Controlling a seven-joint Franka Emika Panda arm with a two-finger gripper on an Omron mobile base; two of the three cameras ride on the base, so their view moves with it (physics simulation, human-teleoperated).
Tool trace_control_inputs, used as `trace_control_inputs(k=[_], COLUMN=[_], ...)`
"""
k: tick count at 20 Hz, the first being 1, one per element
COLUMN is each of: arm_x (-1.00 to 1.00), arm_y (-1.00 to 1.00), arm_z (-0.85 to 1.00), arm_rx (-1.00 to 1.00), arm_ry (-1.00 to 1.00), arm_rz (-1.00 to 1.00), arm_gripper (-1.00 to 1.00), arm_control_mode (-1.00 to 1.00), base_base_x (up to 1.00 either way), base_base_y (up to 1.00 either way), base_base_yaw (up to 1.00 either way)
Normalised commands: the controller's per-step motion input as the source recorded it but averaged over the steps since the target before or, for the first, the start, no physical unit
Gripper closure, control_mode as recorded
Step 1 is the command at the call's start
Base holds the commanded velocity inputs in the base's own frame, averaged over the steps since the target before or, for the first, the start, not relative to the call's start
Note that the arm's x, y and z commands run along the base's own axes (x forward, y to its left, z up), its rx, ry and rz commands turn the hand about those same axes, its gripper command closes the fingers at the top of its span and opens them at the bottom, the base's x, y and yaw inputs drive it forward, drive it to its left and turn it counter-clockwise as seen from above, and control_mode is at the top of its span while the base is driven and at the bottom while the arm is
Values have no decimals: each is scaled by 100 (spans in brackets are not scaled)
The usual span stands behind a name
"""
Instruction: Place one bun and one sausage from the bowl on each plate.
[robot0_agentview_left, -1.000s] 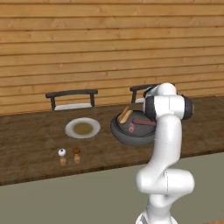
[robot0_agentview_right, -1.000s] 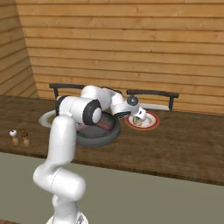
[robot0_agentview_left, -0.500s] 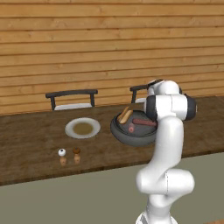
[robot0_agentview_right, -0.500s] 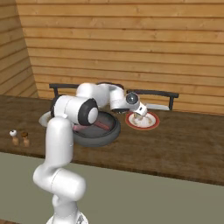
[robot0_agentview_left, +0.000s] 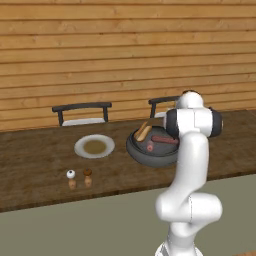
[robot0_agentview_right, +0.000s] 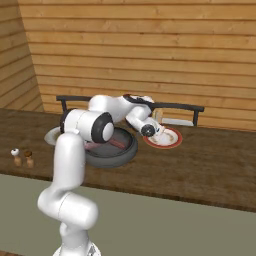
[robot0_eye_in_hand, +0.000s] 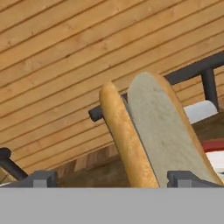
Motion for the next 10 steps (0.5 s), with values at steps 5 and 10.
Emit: trace_control_inputs(k=[5, 10], arm_x=[-20, -20], arm_y=[-10, -62], arm_z=[-42, 31], arm_rx=[1, 3], arm_ry=[1, 16], arm_rz=[6, -1], arm_gripper=[-100, -100], arm_control_mode=[-100, -100], base_base_x=[0, 0], base_base_y=[0, 0], base_base_yaw=[0, 0])
